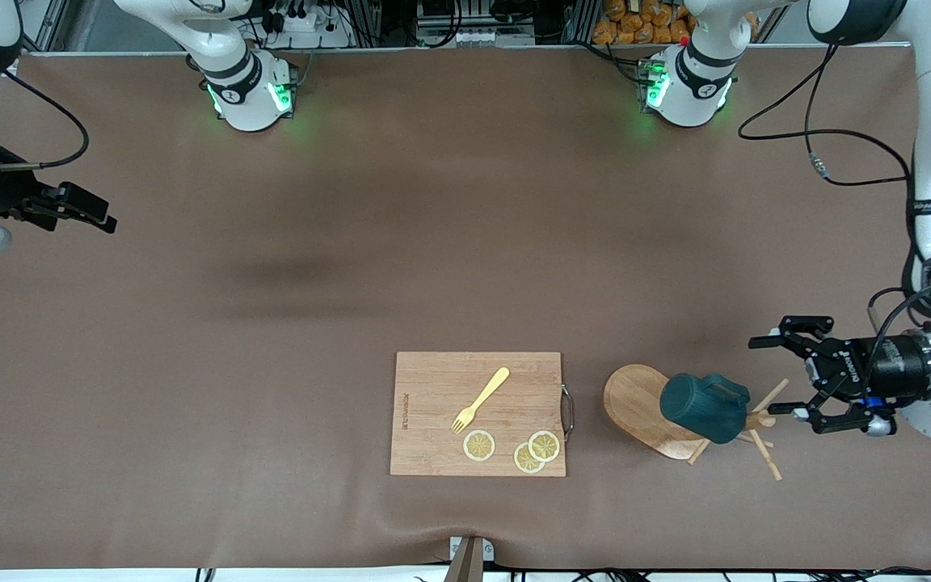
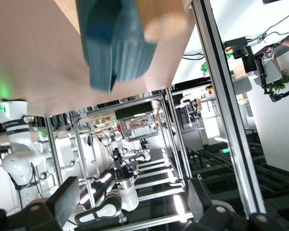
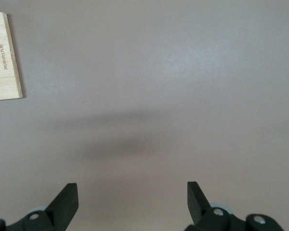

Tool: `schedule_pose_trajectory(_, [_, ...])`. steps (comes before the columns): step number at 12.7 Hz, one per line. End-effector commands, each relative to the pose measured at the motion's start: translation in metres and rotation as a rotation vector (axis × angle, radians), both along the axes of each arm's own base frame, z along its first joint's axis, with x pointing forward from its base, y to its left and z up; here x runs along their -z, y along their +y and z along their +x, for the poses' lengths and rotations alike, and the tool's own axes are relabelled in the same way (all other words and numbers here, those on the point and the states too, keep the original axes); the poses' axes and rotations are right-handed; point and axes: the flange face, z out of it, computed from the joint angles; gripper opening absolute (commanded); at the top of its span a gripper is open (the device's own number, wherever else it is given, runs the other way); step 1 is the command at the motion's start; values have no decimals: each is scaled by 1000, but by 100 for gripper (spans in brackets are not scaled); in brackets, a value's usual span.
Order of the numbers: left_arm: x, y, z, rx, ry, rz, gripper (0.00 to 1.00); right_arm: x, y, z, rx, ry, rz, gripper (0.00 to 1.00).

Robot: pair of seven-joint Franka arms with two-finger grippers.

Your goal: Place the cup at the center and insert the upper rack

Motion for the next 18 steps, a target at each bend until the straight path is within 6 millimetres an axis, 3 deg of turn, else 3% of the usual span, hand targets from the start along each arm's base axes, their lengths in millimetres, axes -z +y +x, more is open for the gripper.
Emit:
schedule_pose_trajectory(1, [-31, -6, -15, 42, -12, 77, 100, -3, -7, -8, -10, -17, -11, 100])
schedule_pose_trajectory(5, [-65, -15, -28, 79, -32, 139, 100, -2, -7, -7, -11, -21, -11, 100])
schedule_pose_trajectory(10, [-119, -51, -55, 188, -126, 335, 100, 0, -7, -6, -9, -21, -11, 100])
schedule_pose_trajectory(15, [-144, -102, -80, 334, -208, 540, 100, 4, -10, -7, -4, -13, -11, 100])
schedule_pose_trajectory(18, [-158, -136, -99, 438, -275, 725, 100, 10, -24, -8, -2, -11, -10, 100])
